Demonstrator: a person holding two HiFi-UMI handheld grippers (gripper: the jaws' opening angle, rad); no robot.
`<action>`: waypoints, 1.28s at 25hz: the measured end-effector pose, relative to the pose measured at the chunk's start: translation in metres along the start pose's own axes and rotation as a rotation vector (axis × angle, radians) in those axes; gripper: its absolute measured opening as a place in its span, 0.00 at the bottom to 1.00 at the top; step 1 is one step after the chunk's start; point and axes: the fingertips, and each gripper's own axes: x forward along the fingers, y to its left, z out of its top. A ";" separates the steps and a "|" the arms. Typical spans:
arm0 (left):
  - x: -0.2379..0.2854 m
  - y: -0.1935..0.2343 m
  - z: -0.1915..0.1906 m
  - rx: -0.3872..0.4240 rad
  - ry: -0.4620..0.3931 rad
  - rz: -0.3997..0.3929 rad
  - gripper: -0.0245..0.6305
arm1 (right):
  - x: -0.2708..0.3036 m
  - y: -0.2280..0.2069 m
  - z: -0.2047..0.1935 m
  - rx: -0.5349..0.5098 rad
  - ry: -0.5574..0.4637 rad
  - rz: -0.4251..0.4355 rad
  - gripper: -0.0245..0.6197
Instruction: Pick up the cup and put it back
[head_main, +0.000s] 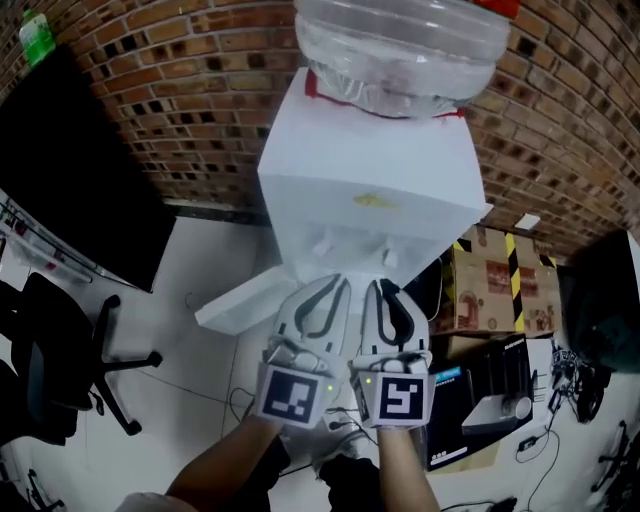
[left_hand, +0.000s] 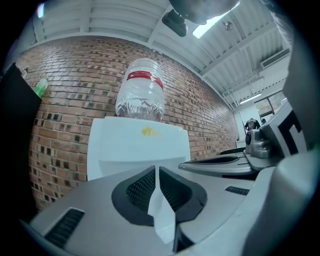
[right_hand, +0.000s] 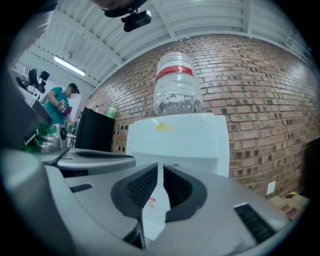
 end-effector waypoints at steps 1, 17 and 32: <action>-0.002 -0.003 -0.015 0.006 0.005 -0.006 0.05 | 0.000 0.002 -0.015 0.001 0.001 0.004 0.13; -0.026 -0.003 -0.236 -0.059 0.016 0.063 0.10 | 0.034 0.010 -0.244 0.035 -0.005 0.004 0.18; -0.017 0.005 -0.390 -0.066 0.009 0.089 0.04 | 0.090 0.004 -0.402 0.028 0.004 0.043 0.34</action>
